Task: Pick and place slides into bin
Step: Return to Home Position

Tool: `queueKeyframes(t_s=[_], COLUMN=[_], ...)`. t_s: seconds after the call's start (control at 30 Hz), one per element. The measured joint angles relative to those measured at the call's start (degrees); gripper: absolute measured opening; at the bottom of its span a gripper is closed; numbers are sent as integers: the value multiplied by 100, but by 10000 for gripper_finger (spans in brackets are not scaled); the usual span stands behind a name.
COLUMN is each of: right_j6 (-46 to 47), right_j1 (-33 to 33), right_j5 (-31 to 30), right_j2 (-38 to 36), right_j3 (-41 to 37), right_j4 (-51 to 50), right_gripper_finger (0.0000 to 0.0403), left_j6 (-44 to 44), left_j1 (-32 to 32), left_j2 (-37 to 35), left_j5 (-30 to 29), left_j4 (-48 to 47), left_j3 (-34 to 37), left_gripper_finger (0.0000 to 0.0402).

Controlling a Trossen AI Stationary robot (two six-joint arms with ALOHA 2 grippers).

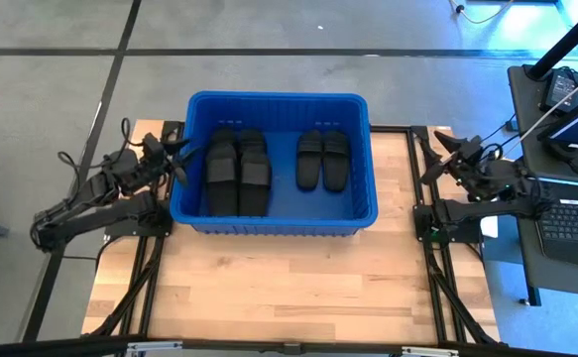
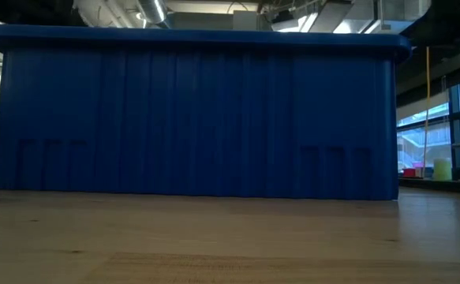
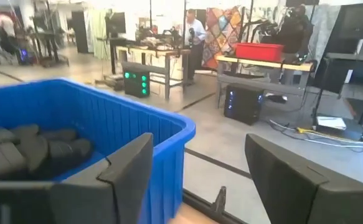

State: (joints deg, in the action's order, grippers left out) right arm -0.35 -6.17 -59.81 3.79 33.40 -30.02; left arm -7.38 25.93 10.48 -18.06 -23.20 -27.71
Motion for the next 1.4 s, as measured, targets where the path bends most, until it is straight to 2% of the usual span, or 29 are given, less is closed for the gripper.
queueKeyframes(t_s=[0.13, 0.33, 0.43, 0.67, 0.83, 0.97, 1.2, 1.4], right_j6=[168, 123, 7, -346, -493, -461, -954, -1201], right_j1=[0, -2, 0, 0, 0, 0, 0, 1], right_j5=[31, 54, 56, 31, -71, -274, -287, -445], right_j2=[-314, -347, -367, -367, -369, -369, -369, -367], right_j3=[-22, -304, -437, -604, -611, -630, -835, -847], right_j4=[-203, 210, 446, 858, 932, 1005, 1498, 1663], right_gripper_finger=[255, 255, 255, 255, 255, 255, 255, 255], left_j6=[-2, -149, -126, 348, 711, 785, 1641, 1696], left_j1=[0, 0, 4, 6, 181, 514, 1269, 2082], left_j2=[-461, -1041, -1030, -1032, -1030, -1030, -1025, -1023], left_j5=[-256, -720, -1044, -2286, -2742, -2823, -2718, -2556], left_j4=[-3, 49, 19, 266, 360, 439, 1536, 1791], left_j3=[361, 872, 977, 1017, 1017, 1017, 1209, 1616], left_gripper_finger=[182, 182, 182, 182, 182, 182, 182, 182])
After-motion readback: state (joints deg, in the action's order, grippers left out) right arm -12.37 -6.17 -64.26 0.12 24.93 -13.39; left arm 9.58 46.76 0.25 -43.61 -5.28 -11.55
